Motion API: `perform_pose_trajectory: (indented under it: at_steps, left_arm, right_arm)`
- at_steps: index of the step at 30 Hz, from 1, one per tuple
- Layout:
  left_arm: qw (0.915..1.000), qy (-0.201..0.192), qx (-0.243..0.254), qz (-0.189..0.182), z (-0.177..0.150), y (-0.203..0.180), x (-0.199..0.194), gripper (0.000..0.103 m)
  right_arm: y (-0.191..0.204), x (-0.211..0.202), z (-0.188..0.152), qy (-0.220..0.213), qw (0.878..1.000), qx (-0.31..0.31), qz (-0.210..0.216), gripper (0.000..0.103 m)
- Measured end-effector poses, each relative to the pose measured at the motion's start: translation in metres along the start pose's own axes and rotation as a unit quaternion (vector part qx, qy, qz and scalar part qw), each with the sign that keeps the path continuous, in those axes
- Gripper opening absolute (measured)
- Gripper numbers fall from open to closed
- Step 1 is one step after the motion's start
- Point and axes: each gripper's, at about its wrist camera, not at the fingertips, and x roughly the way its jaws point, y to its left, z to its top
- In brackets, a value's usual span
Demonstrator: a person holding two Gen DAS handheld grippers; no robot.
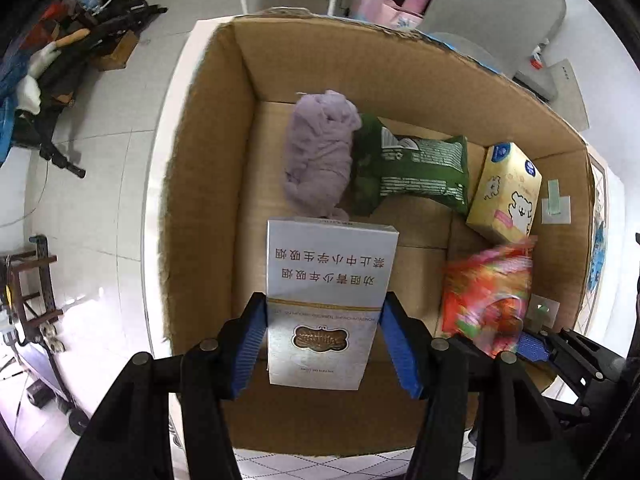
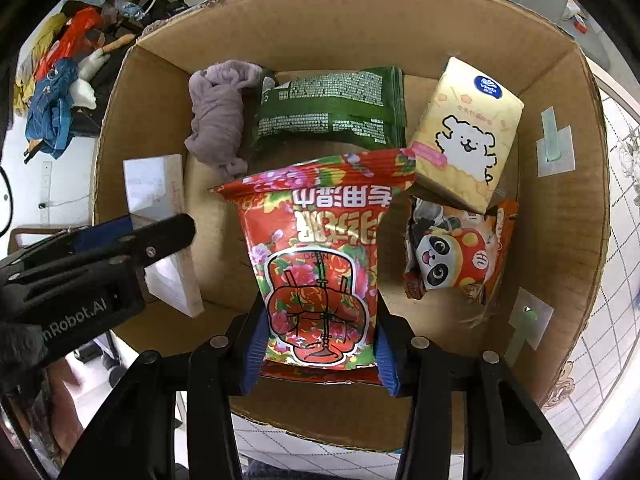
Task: Organize soft objects
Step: 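Carry the white card box and red candy bag over the box, then lower both items into the box and open both grippers, then move the right gripper to the blue tube snack and grasp it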
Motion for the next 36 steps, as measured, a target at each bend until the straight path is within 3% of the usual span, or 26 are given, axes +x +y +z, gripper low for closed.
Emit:
perform_pose_trajectory:
  at_steps: [2, 4, 10, 20, 21, 22, 23, 25, 29, 36]
  left_arm:
    - [1.0000, 0.002, -0.003, -0.005, 0.000, 0.005, -0.003, 0.055]
    - [1.0000, -0.003, -0.005, -0.002, -0.001, 0.006, -0.009, 0.055]
    - [0.9996, -0.028, -0.002, 0.001, -0.009, 0.006, -0.036, 0.055]
    - [0.9965, -0.083, 0.013, 0.008, -0.051, -0.007, -0.089, 0.056]
    - [0.9960, -0.087, 0.015, 0.011, -0.054, -0.009, -0.094, 0.059]
    - [0.9953, -0.094, 0.016, 0.014, -0.059, -0.011, -0.098, 0.069]
    - [0.9942, -0.104, 0.017, 0.018, -0.063, -0.013, -0.104, 0.081]
    - [0.9921, -0.120, 0.016, 0.034, -0.070, -0.017, -0.111, 0.093]
    - [0.9880, -0.145, 0.013, 0.052, -0.078, -0.025, -0.120, 0.100]
    - [0.9887, -0.144, 0.000, 0.041, -0.080, -0.043, -0.117, 0.100]
  right_arm:
    - [0.002, -0.006, 0.000, -0.006, 1.000, -0.001, -0.002, 0.057]
    - [0.008, -0.015, 0.002, -0.015, 1.000, -0.004, -0.012, 0.071]
    - [0.011, -0.041, -0.010, -0.028, 0.999, -0.008, -0.021, 0.074]
    - [0.002, -0.105, -0.054, -0.071, 0.997, -0.010, -0.033, 0.076]
    - [0.003, -0.109, -0.058, -0.076, 0.997, -0.011, -0.033, 0.082]
    - [0.002, -0.115, -0.064, -0.081, 0.996, -0.011, -0.031, 0.090]
    - [0.001, -0.117, -0.067, -0.086, 0.996, -0.010, -0.028, 0.093]
    - [-0.001, -0.122, -0.074, -0.093, 0.995, -0.008, -0.028, 0.096]
    - [-0.010, -0.132, -0.084, -0.106, 0.994, -0.003, -0.033, 0.098]
    - [-0.053, -0.149, -0.092, -0.125, 0.992, 0.024, -0.015, 0.098]
